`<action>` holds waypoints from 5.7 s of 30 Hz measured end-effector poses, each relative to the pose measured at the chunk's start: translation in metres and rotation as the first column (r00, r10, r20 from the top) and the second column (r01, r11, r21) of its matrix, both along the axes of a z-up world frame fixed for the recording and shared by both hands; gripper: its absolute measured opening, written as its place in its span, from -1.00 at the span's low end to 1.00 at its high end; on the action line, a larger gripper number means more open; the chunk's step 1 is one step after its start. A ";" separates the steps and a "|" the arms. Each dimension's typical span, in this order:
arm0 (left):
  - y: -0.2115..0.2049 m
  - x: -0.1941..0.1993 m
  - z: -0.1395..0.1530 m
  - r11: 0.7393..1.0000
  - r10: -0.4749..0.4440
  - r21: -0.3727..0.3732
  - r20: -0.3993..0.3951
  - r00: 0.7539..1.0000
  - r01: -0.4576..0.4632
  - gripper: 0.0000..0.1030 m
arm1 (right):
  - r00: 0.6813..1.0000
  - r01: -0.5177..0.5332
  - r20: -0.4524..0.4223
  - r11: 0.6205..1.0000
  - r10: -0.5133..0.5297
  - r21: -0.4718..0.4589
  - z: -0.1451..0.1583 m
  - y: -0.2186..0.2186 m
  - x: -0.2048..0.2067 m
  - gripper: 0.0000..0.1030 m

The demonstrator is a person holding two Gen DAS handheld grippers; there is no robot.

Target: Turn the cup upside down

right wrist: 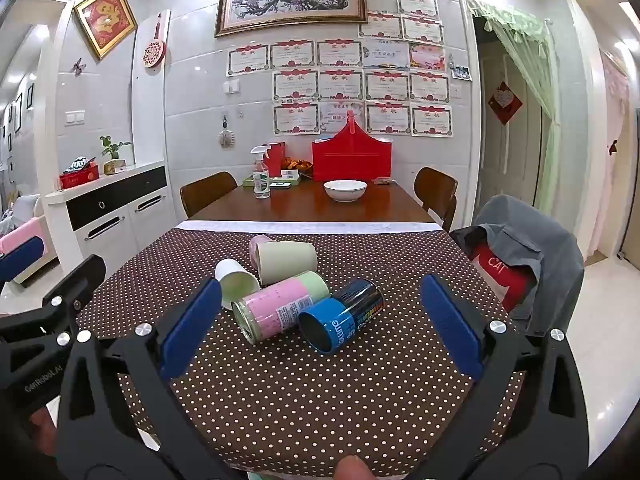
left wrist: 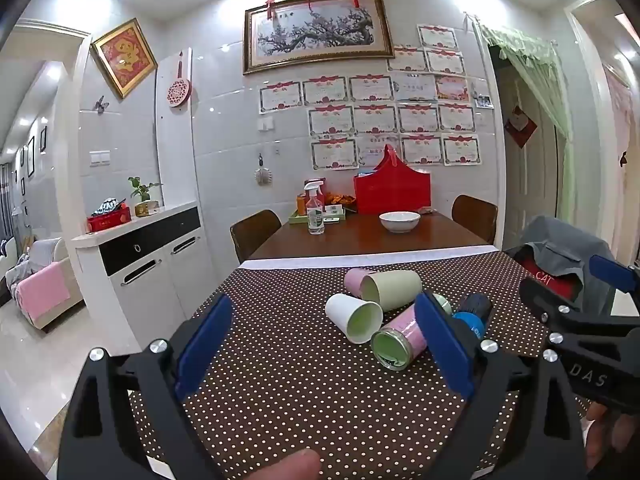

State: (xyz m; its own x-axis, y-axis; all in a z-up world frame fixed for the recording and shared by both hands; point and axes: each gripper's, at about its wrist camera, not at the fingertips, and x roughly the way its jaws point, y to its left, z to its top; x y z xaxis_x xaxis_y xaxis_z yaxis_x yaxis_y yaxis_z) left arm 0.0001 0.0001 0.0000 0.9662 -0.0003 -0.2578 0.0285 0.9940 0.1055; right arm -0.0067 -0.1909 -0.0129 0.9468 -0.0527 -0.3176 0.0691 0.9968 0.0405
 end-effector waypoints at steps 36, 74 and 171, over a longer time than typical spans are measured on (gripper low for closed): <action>0.008 -0.006 0.007 1.000 -0.013 -0.020 0.095 0.995 0.015 0.93 | 1.000 0.008 0.016 1.000 -0.008 -0.007 0.008 0.002 0.002 0.88; 0.003 0.073 -0.003 1.000 -0.018 0.017 -0.020 1.000 0.018 0.93 | 0.998 -0.030 -0.046 1.000 0.030 -0.007 -0.008 -0.001 0.071 0.88; -0.134 0.395 -0.100 0.630 -0.403 0.151 -0.775 0.487 0.762 0.48 | 0.937 0.175 -0.329 0.973 -0.119 0.149 -0.056 -0.125 0.229 0.88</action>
State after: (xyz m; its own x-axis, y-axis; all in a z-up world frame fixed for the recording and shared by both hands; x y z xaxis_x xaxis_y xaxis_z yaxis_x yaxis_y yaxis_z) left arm 0.3952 -0.1341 -0.1000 0.3602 -0.2190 -0.9068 0.8161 0.5449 0.1926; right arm 0.2224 -0.3158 -0.0693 0.7814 -0.1010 -0.6159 0.2518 0.9539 0.1631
